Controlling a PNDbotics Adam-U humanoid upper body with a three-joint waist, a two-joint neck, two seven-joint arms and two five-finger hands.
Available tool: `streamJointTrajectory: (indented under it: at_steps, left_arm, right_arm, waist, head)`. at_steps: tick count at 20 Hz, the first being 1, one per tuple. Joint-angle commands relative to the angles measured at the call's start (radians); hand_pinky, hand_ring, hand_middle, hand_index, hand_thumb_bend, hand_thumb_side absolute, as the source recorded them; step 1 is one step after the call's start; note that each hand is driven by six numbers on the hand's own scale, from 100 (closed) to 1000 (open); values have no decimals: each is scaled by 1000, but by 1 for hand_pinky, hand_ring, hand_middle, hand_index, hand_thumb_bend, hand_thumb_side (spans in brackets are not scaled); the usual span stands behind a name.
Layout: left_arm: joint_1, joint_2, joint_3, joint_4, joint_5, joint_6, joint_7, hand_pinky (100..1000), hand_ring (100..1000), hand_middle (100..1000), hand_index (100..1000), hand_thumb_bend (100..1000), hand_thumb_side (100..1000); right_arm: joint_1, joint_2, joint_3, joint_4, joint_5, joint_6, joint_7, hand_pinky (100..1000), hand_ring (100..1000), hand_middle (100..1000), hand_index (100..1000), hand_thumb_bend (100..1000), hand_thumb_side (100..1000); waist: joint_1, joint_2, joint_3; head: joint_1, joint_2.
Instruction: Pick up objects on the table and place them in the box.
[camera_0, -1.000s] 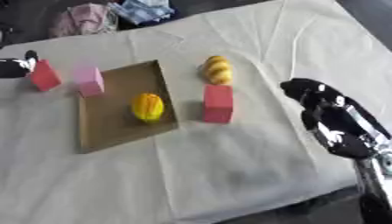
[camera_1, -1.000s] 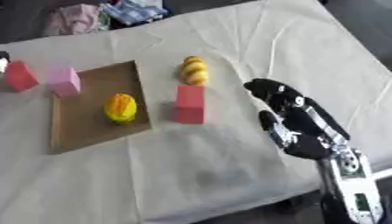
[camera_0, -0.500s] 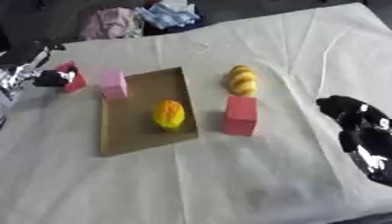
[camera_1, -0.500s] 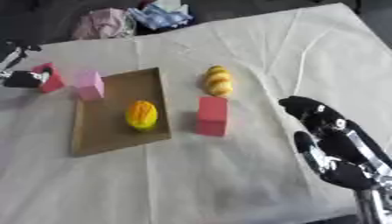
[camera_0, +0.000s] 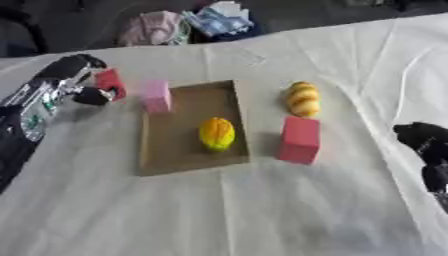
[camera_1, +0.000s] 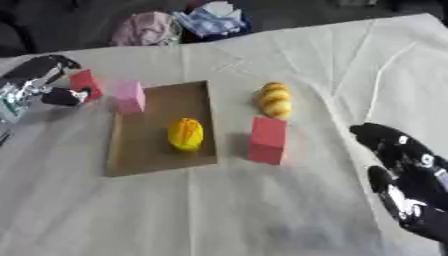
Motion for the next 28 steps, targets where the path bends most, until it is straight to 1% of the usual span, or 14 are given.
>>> streamJointTrajectory:
  at_steps: [1, 5, 9, 10, 11, 12, 13, 14, 15, 16, 18, 20, 24, 28]
  left_arm:
    - [-8, 21, 14, 1, -18, 14, 22, 773, 791, 823, 891, 253, 449]
    - [-6, 10, 11, 11, -28, 26, 50, 755, 772, 805, 881, 250, 413]
    - [-6, 0, 5, 16, -31, 26, 64, 731, 723, 753, 857, 250, 394]
    - [-6, -2, 5, 16, -32, 26, 70, 717, 681, 706, 832, 254, 357]
    - [-6, -3, 5, 15, -34, 28, 80, 710, 662, 684, 820, 254, 335]
    - [-6, -5, 4, 14, -35, 29, 91, 693, 617, 629, 791, 257, 291]
    - [-6, -6, 4, 12, -36, 30, 104, 686, 599, 606, 777, 257, 269]
    - [-6, -6, 4, 10, -37, 32, 118, 661, 543, 538, 732, 255, 204]
    - [-5, -7, 4, 7, -37, 34, 134, 657, 535, 529, 726, 254, 195]
    - [-4, -6, 4, 5, -37, 37, 151, 630, 485, 465, 676, 248, 133]
    - [-2, -6, 6, -2, -31, 43, 190, 609, 449, 412, 631, 239, 100]
    - [2, -1, 8, -13, -16, 46, 224, 597, 424, 380, 602, 216, 100]
    - [28, 32, 11, -81, 39, 38, 252, 597, 413, 364, 589, 171, 100]
    - [94, 87, 23, -261, 106, 33, 231, 605, 420, 371, 596, 156, 100]
  right_arm:
    - [-13, -12, 1, -21, -5, -2, 4, 1000, 964, 857, 911, 100, 371]
    - [-13, -13, 1, -20, -4, -2, 4, 1000, 964, 857, 911, 100, 368]
    - [-13, -13, 1, -19, -2, -2, 3, 1000, 964, 857, 910, 100, 365]
    - [-12, -13, 1, -19, -2, -2, 3, 1000, 964, 858, 910, 100, 365]
    - [-12, -13, 0, -18, -2, -2, 3, 1000, 964, 858, 910, 100, 365]
    - [-12, -13, 0, -18, -1, -2, 3, 1000, 964, 858, 910, 100, 365]
    - [-12, -13, 0, -18, -1, -2, 2, 1000, 964, 858, 910, 100, 364]
    - [-12, -13, 0, -18, -1, -2, 2, 1000, 964, 858, 910, 100, 365]
    - [-12, -13, 0, -18, -1, -3, 2, 1000, 964, 858, 910, 100, 365]
    - [-12, -12, 0, -17, -1, -3, 2, 1000, 964, 858, 910, 100, 366]
    - [-11, -11, 0, -17, 0, -2, 1, 1000, 964, 858, 910, 100, 366]
    - [-9, -10, -1, -16, 1, -2, 1, 1000, 964, 858, 910, 100, 365]
    - [-3, -11, -5, -16, 4, -2, -2, 1000, 963, 858, 910, 100, 369]
    - [2, -12, -10, -18, 5, -1, -7, 1000, 963, 857, 909, 100, 370]
  waist:
    - [7, 2, 2]
    - [8, 5, 3]
    - [8, 7, 3]
    - [8, 7, 4]
    - [7, 7, 4]
    - [7, 7, 5]
    - [7, 7, 5]
    - [6, 7, 6]
    - [6, 7, 7]
    - [5, 6, 8]
    - [4, 4, 10]
    - [3, 2, 15]
    - [3, -3, 29]
    - [2, -8, 46]
  head:
    - [11, -15]
    - [16, -15]
    - [18, -13]
    - [18, -13]
    - [18, -12]
    - [19, -11]
    - [19, -11]
    - [19, -11]
    - [20, -11]
    - [21, -11]
    - [23, -9]
    - [26, -7]
    - [23, 0]
    - [11, 1]
